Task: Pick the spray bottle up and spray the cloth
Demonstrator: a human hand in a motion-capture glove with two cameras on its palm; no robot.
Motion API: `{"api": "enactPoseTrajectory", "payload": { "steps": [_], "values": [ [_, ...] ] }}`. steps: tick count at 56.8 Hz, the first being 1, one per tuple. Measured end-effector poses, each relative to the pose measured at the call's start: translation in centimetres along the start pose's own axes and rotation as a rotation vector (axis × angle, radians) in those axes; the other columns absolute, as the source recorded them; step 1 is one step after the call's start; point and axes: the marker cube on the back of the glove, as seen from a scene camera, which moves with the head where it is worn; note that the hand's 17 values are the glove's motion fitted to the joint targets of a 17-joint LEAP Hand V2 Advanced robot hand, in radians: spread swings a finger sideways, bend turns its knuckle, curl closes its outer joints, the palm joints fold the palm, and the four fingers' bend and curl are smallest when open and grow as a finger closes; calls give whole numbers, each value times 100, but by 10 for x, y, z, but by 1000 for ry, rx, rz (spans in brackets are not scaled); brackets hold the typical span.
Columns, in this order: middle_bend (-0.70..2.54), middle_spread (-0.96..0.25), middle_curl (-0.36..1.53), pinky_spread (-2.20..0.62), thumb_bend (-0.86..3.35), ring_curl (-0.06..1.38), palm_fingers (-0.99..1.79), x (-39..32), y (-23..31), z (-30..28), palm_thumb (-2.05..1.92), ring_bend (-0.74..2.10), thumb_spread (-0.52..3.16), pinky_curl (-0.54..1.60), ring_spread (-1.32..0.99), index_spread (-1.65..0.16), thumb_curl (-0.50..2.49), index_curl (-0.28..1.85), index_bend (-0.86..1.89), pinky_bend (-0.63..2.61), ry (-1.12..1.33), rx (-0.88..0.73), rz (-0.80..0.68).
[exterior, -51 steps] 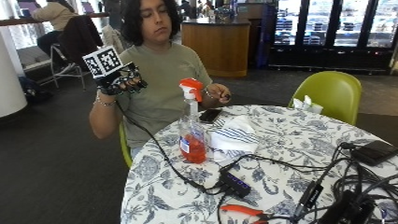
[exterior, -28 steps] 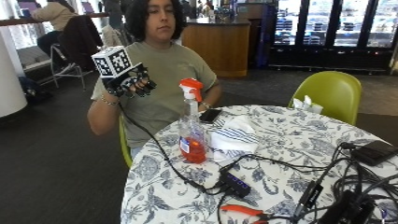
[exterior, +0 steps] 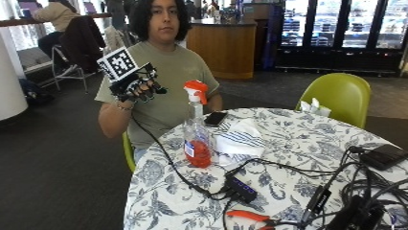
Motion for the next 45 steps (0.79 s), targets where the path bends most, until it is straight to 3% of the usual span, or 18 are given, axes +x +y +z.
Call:
{"api": "enactPoseTrajectory", "payload": {
  "steps": [22,38,45],
  "values": [
    [20,5,35,21,-1,32,47,-15,-98,67,72,42,108,33,-2,-32,35,23,12,23,-510,72,63],
    [20,7,35,17,-1,35,50,-18,-137,92,79,48,105,35,-1,-23,39,22,11,26,-693,154,155],
    [19,6,36,15,-2,36,54,-21,-165,97,81,51,103,35,-2,-22,40,23,12,26,-731,283,217]
  ]
}}
